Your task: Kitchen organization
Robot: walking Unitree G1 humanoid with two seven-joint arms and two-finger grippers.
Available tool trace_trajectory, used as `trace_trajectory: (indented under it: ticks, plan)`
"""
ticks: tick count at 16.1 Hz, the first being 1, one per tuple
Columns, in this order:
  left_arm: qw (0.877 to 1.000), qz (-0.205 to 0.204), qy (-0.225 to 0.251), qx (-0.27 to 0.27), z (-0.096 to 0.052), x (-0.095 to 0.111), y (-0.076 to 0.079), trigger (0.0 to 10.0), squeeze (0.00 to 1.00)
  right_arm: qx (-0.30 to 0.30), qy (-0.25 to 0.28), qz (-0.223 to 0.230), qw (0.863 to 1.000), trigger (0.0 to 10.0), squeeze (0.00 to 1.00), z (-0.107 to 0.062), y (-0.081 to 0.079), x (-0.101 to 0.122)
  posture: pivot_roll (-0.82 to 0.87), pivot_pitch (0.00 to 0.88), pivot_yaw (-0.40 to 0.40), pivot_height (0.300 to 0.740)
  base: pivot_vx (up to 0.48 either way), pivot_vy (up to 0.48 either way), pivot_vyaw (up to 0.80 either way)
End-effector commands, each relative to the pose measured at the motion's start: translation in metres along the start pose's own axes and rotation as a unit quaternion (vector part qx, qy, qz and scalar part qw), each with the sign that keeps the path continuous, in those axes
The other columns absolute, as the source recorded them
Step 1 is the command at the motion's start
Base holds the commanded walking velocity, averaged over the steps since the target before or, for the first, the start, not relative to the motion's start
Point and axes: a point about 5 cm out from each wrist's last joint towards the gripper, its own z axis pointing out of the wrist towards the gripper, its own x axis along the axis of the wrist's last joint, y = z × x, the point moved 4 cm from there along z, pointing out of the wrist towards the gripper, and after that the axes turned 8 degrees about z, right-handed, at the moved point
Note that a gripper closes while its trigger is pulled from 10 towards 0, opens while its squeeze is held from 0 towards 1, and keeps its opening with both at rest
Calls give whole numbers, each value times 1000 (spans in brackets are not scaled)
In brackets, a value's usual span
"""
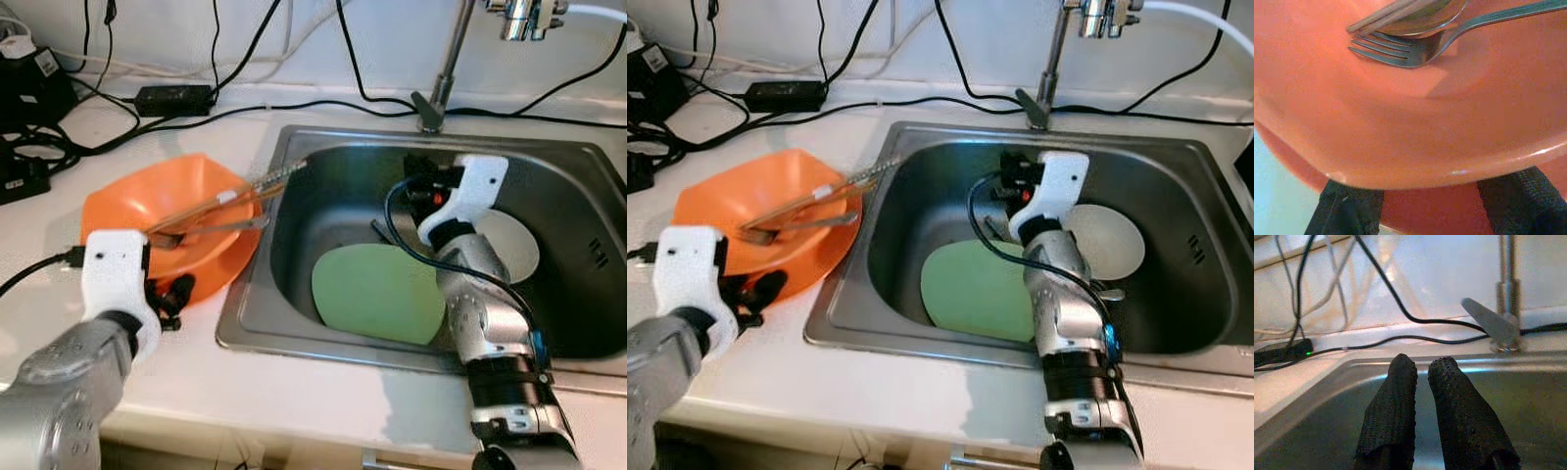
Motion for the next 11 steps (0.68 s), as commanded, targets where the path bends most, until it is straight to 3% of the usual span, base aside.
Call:
trace_trajectory:
  ticks: [1,7,11]
  plan:
    - [997,-7,-74,26,-2,-30,-9,10000,0,4,2,5,1000,10000,0,1,-1,-1,261,138,11,740,0,0,0]
    - [996,13,-78,38,-24,-45,-13,10000,0,15,-2,5,1000,10000,0,4,-4,-3,280,141,7,740,0,0,0]
    - [997,12,-70,35,-25,-43,-9,10000,0,15,-1,7,1000,10000,0,4,-4,-4,283,132,10,740,0,0,0]
